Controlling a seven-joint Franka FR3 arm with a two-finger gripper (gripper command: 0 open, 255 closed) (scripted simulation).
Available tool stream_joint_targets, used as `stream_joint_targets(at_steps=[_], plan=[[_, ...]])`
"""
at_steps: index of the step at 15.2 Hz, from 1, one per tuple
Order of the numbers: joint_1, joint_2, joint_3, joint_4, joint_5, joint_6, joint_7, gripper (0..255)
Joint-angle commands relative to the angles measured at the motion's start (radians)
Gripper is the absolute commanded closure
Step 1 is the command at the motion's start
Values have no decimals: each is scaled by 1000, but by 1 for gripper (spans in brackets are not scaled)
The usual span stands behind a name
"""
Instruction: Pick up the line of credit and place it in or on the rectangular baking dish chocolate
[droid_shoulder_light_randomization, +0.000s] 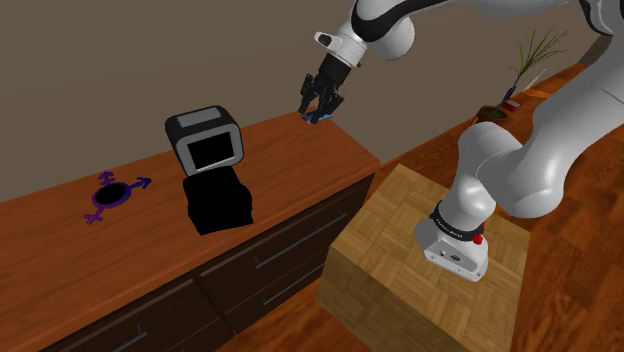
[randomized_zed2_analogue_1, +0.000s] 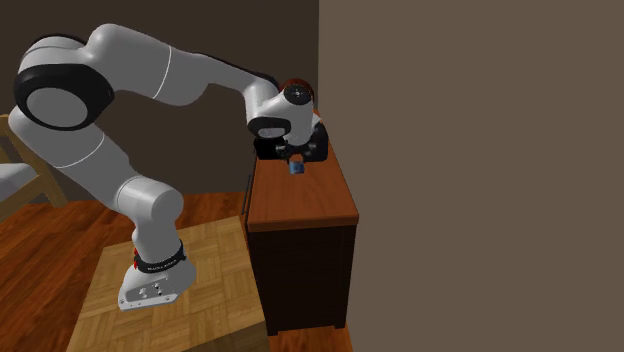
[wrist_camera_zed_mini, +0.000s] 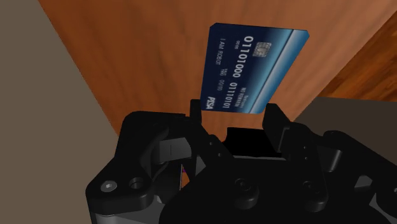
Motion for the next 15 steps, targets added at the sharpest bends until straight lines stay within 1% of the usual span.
stream_joint_targets(at_steps=[1,11,15], plan=[[-11,-16,13,11,-18,-22,24,255],[-41,-62,59,91,-70,-129,110,255],[7,-27,124,96,-33,-70,181,255]])
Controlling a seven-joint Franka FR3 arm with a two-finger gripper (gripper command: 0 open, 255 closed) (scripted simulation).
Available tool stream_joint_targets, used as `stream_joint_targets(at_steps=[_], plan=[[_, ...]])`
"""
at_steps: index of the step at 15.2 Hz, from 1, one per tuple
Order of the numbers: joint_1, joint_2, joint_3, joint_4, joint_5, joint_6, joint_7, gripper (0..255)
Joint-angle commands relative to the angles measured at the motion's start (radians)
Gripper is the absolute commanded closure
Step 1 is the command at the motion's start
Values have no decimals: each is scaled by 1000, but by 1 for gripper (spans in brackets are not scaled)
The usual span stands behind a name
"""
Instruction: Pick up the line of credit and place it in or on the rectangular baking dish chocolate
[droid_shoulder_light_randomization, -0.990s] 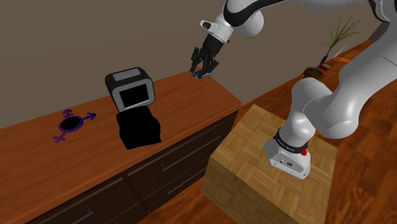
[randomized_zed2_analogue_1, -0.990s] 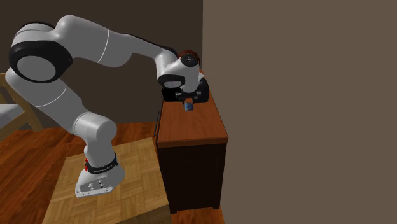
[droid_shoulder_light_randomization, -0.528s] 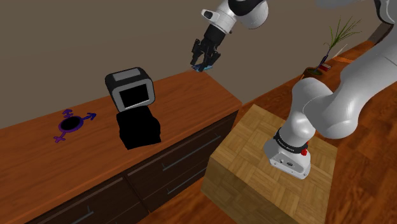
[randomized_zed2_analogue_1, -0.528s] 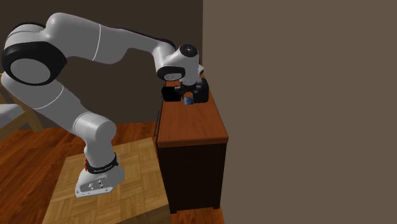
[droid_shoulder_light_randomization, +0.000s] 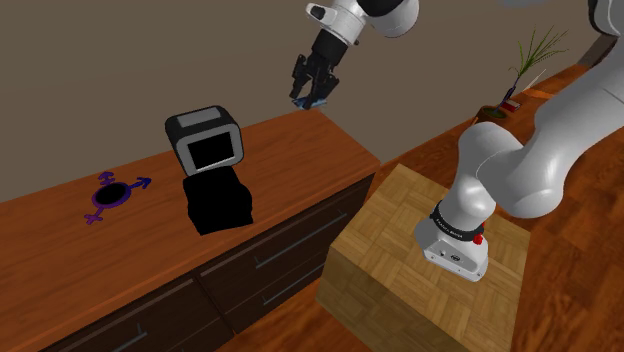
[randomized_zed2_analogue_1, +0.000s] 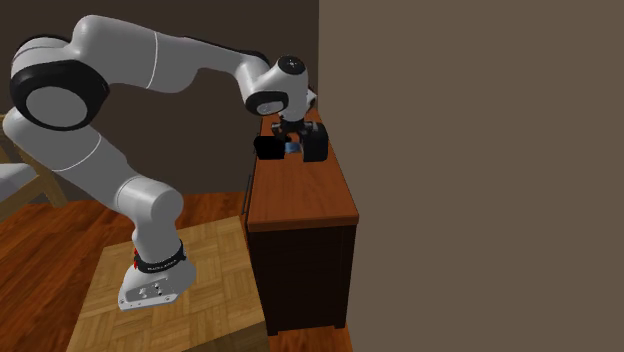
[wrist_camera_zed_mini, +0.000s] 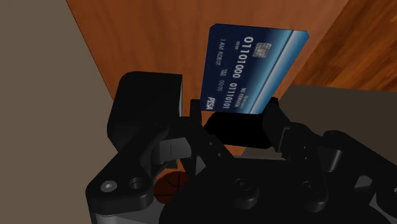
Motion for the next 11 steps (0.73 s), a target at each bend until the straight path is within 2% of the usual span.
stream_joint_targets(at_steps=[1,11], plan=[[26,23,31,7,21,30,35,255],[149,189,159,120,110,141,193,255]])
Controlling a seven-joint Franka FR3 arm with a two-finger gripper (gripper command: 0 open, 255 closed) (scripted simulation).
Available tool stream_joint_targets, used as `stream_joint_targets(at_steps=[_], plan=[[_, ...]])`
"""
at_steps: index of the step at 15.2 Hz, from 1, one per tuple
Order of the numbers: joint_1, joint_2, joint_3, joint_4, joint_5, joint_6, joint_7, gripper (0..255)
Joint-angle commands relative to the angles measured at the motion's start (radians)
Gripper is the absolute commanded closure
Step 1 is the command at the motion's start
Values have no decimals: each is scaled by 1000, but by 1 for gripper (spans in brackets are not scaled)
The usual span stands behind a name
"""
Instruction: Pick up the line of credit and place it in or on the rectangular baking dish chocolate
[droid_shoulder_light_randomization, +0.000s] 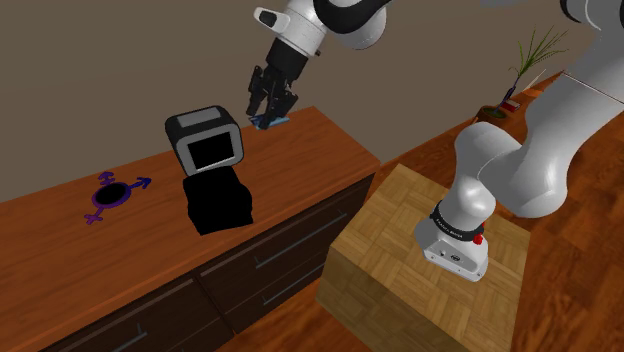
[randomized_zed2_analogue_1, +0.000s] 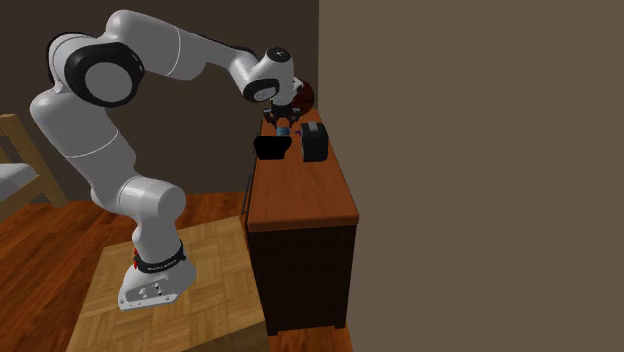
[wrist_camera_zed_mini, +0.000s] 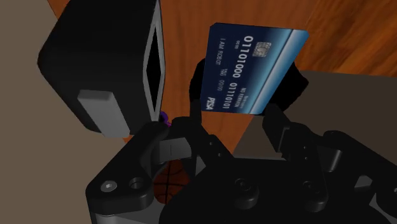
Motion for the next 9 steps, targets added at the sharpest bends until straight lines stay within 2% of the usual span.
stream_joint_targets(at_steps=[1,9], plan=[[26,42,28,30,17,25,36,255],[101,227,101,215,56,61,162,255]])
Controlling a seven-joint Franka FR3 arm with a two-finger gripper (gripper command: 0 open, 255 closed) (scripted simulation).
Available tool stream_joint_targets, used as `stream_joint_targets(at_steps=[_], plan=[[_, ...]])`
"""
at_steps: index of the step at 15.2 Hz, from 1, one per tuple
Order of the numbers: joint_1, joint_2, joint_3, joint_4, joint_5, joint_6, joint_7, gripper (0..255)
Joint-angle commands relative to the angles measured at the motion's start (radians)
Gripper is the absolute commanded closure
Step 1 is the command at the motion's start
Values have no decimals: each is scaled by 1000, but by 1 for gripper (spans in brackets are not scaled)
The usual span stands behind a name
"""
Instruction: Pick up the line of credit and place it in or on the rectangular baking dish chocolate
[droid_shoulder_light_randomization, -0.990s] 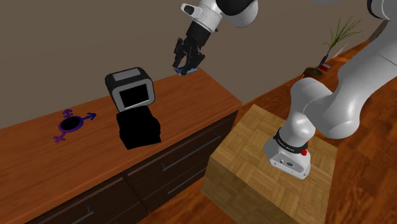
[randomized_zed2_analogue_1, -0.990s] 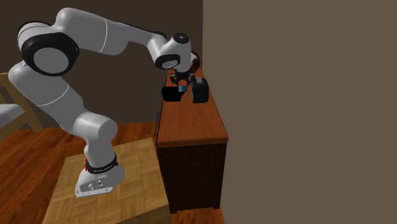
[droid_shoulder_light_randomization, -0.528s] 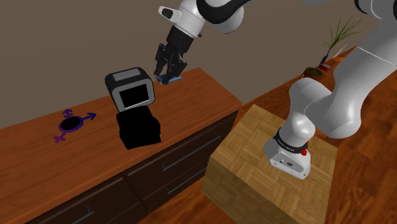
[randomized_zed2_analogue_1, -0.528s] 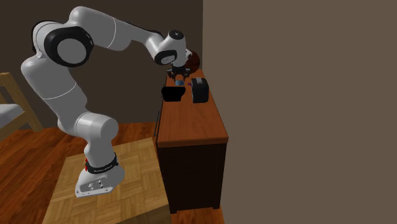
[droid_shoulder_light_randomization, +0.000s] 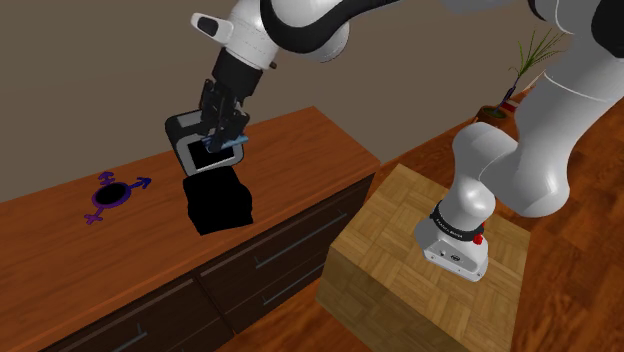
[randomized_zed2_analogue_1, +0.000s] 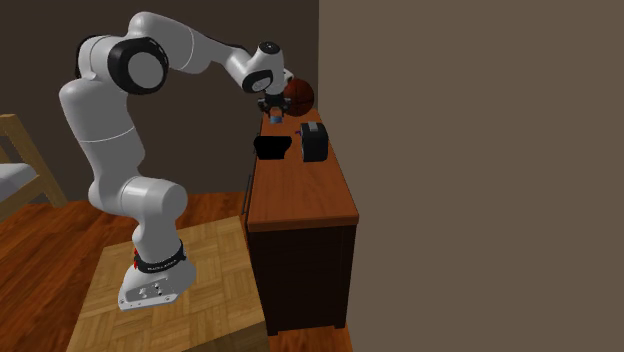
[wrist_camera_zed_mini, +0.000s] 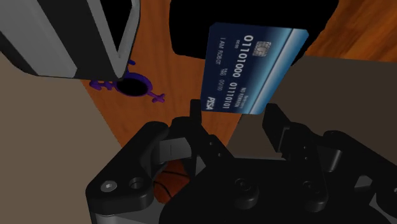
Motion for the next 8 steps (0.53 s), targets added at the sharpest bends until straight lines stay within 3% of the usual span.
stream_joint_targets(at_steps=[1,3,8], plan=[[18,47,19,45,7,12,35,255],[33,101,33,107,9,12,69,255],[34,122,37,68,52,64,24,255]])
